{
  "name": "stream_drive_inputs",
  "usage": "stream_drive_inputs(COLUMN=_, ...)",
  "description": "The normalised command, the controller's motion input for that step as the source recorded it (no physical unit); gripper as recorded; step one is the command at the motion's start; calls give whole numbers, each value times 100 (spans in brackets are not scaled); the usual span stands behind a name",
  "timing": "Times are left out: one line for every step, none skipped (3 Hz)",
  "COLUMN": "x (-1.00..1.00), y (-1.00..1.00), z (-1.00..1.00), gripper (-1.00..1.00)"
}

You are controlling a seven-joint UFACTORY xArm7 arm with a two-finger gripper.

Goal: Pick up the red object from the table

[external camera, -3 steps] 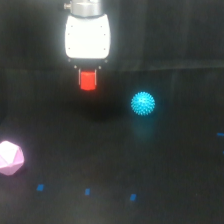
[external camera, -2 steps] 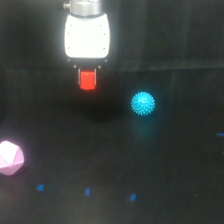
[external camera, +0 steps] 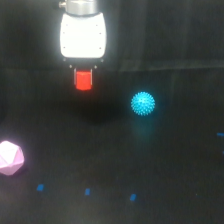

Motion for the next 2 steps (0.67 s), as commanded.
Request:
stream_drive_inputs(x=-43, y=-58, z=13, gripper=-100)
stream_drive_inputs(x=-55, y=-63, z=-33, gripper=-100)
